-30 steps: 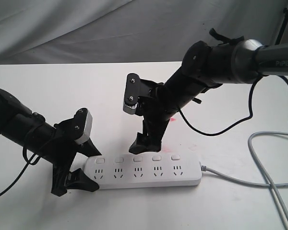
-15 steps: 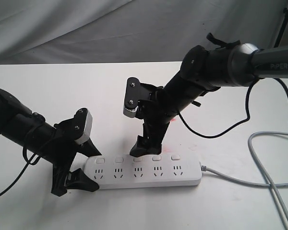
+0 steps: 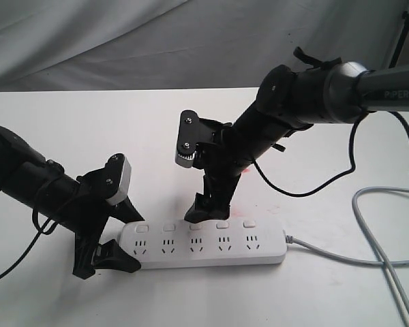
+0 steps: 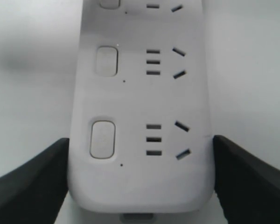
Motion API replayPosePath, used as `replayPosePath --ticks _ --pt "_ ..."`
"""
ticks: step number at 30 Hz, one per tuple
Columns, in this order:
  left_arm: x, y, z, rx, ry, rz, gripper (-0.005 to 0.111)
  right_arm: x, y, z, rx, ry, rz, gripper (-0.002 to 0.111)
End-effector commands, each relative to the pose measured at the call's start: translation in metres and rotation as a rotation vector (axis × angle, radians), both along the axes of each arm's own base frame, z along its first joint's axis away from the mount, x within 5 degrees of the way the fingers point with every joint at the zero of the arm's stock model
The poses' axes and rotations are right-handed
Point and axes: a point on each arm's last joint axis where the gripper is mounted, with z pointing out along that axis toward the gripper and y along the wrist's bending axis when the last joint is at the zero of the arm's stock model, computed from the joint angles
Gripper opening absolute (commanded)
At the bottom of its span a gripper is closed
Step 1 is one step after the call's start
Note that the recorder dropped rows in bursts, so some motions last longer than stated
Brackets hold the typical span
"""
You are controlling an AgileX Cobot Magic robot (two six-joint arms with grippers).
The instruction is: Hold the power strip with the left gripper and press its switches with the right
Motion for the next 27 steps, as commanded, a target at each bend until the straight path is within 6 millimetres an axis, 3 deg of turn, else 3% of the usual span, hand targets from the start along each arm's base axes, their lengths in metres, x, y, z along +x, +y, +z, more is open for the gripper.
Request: replayPosePath --ticks 1,9,16,27 --pt "0.001 0.0 -0.001 0.021 -0.025 0.017 0.0 0.0 -0.004 -0.004 -0.011 -0.018 -0.009 0.105" --pt "0.001 0.0 -0.001 0.021 -0.025 0.017 0.0 0.0 -0.004 -0.004 -0.011 -0.018 -0.009 0.105" --pt "0.001 0.0 -0.001 0.021 -0.025 0.017 0.0 0.001 -0.004 -0.022 -0.028 0.006 0.0 0.105" --pt "0.001 0.0 -0.001 0.021 -0.025 0.017 0.0 -0.002 -0.006 -0.026 -0.061 0.026 0.044 0.105"
